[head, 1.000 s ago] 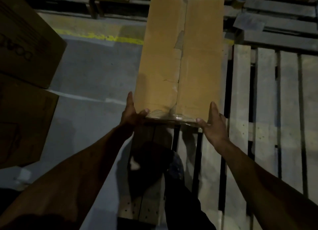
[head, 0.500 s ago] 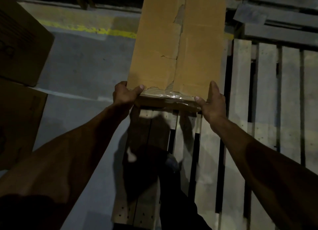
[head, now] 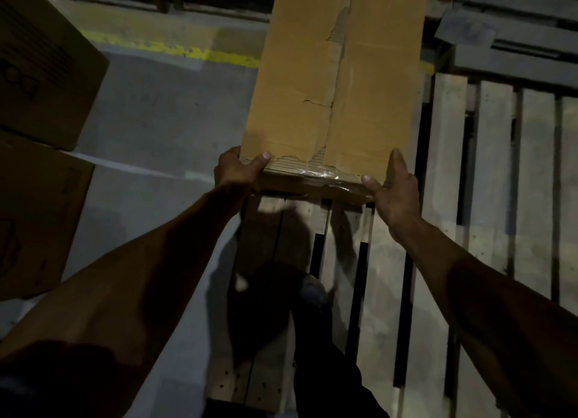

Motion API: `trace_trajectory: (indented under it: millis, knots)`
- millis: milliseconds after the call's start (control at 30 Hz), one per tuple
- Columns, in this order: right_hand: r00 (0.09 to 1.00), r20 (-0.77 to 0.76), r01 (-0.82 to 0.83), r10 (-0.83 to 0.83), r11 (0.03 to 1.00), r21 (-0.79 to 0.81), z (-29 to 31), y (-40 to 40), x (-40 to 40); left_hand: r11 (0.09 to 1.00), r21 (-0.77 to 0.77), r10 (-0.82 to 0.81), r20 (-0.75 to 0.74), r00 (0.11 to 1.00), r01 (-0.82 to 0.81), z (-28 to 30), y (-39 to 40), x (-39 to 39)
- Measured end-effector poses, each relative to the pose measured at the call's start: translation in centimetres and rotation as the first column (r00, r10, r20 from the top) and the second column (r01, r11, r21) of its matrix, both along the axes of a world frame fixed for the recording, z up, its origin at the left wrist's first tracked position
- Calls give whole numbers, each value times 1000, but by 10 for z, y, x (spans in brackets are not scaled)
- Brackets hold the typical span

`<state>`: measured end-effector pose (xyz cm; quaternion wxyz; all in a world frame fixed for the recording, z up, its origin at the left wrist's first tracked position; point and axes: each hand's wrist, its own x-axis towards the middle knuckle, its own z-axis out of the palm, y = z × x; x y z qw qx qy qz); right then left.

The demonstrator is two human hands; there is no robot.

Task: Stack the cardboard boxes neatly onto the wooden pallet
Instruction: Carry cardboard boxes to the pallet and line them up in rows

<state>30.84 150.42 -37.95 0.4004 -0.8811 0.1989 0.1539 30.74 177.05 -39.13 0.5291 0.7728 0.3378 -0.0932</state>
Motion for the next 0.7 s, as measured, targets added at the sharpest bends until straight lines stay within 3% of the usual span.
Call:
trace_trajectory:
  millis: [700]
  knots:
    - [999,-47,21,-20,1000,6,2,4,-6,996,67,-52,16,999,51,-6,-2,-9]
